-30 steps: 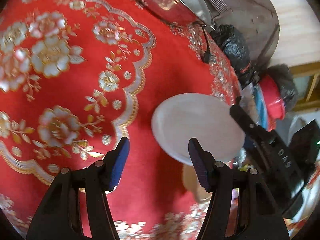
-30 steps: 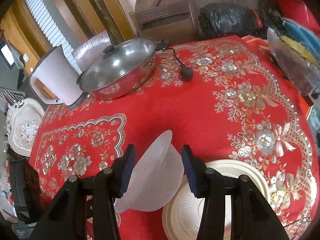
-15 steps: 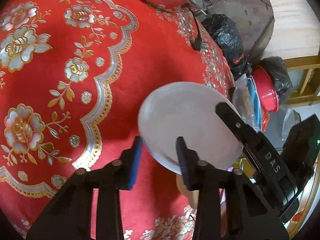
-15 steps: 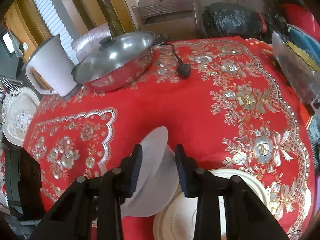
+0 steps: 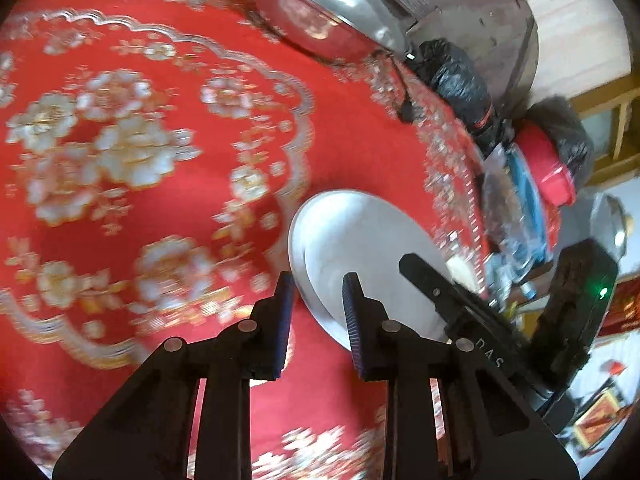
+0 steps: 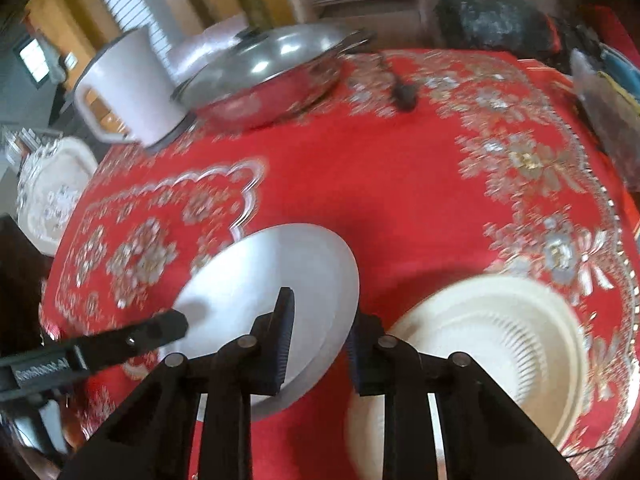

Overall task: Organize plates and bowls
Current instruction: 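Grasp the rim of the small white bowl with both grippers, then carry the small white bowl with both grippers toward the green bowl stack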

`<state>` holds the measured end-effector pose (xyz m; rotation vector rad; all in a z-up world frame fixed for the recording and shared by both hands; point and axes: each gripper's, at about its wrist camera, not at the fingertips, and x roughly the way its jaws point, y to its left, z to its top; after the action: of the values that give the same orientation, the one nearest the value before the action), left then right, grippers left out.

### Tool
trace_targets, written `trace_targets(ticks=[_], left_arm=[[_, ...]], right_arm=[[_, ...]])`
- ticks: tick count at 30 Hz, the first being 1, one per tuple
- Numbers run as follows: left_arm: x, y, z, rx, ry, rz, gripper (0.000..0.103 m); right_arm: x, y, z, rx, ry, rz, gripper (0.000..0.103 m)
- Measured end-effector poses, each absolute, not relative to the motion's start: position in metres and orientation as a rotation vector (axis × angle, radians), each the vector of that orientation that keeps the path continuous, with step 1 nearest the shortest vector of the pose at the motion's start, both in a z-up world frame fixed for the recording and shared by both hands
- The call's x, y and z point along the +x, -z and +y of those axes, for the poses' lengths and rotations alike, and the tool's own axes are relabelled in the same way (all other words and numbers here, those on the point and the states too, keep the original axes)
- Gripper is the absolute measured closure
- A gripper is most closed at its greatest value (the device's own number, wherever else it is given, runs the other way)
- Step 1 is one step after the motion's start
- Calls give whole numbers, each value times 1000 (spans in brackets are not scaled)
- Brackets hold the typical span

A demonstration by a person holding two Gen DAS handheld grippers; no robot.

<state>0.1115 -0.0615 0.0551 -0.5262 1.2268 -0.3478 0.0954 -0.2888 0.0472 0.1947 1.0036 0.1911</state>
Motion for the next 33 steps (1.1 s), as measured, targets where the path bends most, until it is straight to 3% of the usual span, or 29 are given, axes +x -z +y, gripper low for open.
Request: trace_targets(ticks=[10, 25, 27, 28, 33], left_arm=[[73, -45, -31, -411, 296, 1242, 79], [85, -48, -50, -353, 298, 1231, 79], [86, -47, -56, -297, 290, 1232, 79], [86, -45, -58, -280, 290, 1236, 81], [81, -41, -51, -256, 283, 1243, 84]], right_arm=[[61, -26, -229, 1, -243, 1063, 80], [63, -31, -238, 37, -193, 1070, 75], [64, -33, -235, 0, -181, 1055, 78], [64, -32, -233, -7, -191, 1059, 86], [59, -28, -232, -23, -212, 1068, 89]])
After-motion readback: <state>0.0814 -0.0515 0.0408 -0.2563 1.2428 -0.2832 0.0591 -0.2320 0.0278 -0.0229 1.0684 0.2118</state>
